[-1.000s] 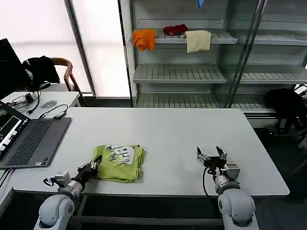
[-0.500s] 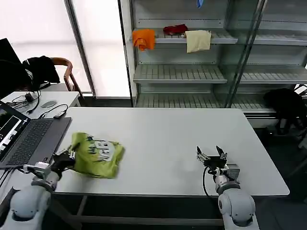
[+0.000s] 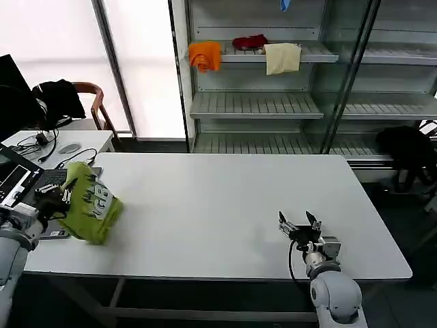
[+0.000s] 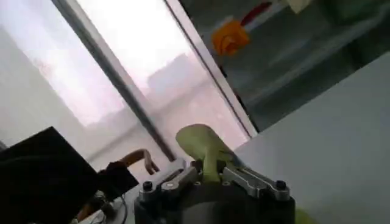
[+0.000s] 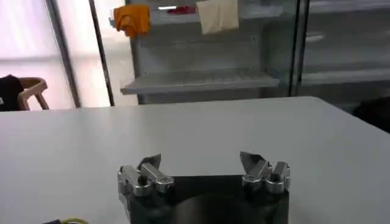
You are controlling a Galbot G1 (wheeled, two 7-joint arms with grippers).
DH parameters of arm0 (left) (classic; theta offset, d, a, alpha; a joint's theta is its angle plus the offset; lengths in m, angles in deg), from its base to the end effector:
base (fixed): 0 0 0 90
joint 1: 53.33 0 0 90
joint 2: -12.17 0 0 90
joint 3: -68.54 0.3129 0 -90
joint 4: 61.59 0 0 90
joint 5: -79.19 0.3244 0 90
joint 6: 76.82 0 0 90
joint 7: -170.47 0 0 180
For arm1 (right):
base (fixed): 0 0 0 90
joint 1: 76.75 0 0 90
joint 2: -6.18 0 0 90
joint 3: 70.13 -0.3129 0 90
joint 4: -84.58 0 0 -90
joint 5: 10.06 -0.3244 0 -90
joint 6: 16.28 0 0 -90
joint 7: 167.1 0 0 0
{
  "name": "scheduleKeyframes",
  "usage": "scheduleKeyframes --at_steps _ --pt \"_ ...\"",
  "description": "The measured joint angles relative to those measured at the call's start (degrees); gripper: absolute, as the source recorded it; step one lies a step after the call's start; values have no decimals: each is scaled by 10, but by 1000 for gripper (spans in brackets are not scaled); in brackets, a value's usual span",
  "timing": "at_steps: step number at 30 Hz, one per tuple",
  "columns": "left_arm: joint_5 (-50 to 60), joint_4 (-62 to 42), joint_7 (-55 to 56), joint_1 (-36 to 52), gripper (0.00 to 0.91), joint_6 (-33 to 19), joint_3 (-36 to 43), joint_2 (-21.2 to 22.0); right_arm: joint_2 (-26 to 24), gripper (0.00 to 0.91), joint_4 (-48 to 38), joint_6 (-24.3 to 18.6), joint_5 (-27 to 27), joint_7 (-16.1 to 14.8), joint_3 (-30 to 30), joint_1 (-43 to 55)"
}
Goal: Fold and organize the clothes.
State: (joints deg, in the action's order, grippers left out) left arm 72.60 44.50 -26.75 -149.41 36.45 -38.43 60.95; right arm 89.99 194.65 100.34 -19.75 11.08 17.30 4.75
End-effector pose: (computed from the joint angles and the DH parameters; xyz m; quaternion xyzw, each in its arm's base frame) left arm 0.2850 0.2154 -0.1388 -0.0198 -0.9533 -0.2844 0.0993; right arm 0.2716 -0.0353 -0.2417 0.0220 -0.9910 -0.0275 0.1291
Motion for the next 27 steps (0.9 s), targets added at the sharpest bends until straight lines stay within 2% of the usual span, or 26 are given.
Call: scheduleKeyframes --at_steps 7,14,24,26,27 --pt "-5 37 14 -4 20 35 46 10 -8 907 -10 -11 -10 -2 -6 -7" --pt "-15 60 52 13 20 61 135 63 -15 907 -11 -13 -13 -1 -8 -10" --pt "-118 90 141 76 20 84 265 121 -12 907 -9 -11 -9 0 -9 -9" --pt "-128 90 154 86 111 86 286 131 -12 907 -9 -11 -7 1 -9 -8" --pt "-132 88 161 90 333 87 298 137 -11 907 -9 -11 -6 0 -8 -8"
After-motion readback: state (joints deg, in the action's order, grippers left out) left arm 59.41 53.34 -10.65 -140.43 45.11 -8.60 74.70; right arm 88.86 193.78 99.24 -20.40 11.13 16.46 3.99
